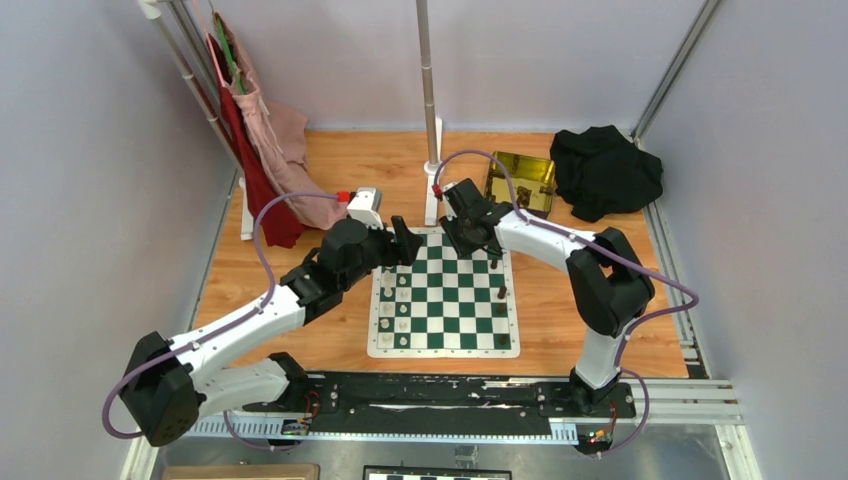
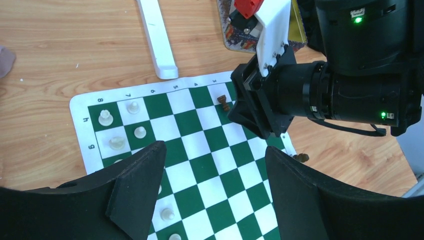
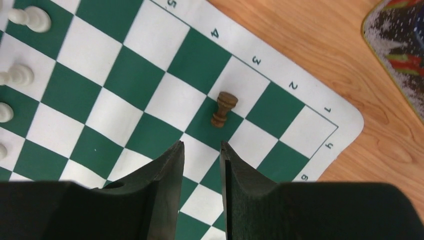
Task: Set up the chess pieces on the board
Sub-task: Pick up the chess piece from the chessboard.
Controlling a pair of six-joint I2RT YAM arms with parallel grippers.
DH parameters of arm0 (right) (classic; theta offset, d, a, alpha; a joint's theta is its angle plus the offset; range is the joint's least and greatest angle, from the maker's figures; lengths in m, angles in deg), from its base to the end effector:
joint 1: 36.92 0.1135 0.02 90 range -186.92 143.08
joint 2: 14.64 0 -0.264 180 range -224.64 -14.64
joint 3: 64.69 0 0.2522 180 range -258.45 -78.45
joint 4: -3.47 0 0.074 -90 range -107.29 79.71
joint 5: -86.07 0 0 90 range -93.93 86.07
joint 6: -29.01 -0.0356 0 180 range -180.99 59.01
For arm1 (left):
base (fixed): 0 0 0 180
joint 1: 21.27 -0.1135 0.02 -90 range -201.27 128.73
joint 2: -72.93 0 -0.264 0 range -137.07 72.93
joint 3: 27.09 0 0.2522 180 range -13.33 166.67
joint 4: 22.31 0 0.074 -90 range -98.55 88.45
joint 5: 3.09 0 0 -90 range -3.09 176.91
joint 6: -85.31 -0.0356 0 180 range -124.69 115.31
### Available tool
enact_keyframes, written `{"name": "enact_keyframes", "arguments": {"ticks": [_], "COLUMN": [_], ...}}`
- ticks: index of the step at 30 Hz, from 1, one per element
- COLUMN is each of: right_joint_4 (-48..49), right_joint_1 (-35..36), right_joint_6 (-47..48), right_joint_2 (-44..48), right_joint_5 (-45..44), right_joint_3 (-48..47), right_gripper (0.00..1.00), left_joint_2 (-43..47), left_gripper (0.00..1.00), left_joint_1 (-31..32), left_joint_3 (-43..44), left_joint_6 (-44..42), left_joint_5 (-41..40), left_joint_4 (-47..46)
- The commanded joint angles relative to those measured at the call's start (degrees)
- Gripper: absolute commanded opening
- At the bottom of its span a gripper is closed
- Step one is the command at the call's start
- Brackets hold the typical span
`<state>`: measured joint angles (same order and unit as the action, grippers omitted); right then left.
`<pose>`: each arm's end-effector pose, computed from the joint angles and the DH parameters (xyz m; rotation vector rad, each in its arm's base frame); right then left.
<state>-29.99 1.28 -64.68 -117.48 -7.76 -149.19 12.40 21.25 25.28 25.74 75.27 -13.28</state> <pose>0.3046 0.2367 0.2055 -0.7100 2.3829 0.2301 0.1845 -0.1595 0.2754 0.0586 1.9215 -0.6832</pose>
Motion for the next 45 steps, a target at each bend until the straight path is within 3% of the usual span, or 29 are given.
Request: {"name": "enact_keyframes", "arguments": {"ticks": [1,30,45], "right_joint_4": [4.01,7.34,2.98], "right_joint_1": [-0.74,-4.38,-5.04], "right_joint_6": [1.44,-0.13,1.08], "right_joint_2": [-1.49,-6.93,-3.52], "right_joint_5": [1.40,6.01,6.52], "right_joint_3": [-0.12,-1.28,-3.44], "right_gripper": [0.37,0.32,0.00], "left_joint_2": [-0.92,-5.33,-4.79], "left_gripper": [0.78,0.78,0.78], "left_joint_1": [0.10,0.13,0.10], "left_joint_3": [0.80,2.46,2.61], "left_joint_6": [-0.11,-1.05,-1.00], "left_joint_5": [-0.93,-0.86,-0.80], "left_joint_4": [-1.35,-2.56,-2.56]}}
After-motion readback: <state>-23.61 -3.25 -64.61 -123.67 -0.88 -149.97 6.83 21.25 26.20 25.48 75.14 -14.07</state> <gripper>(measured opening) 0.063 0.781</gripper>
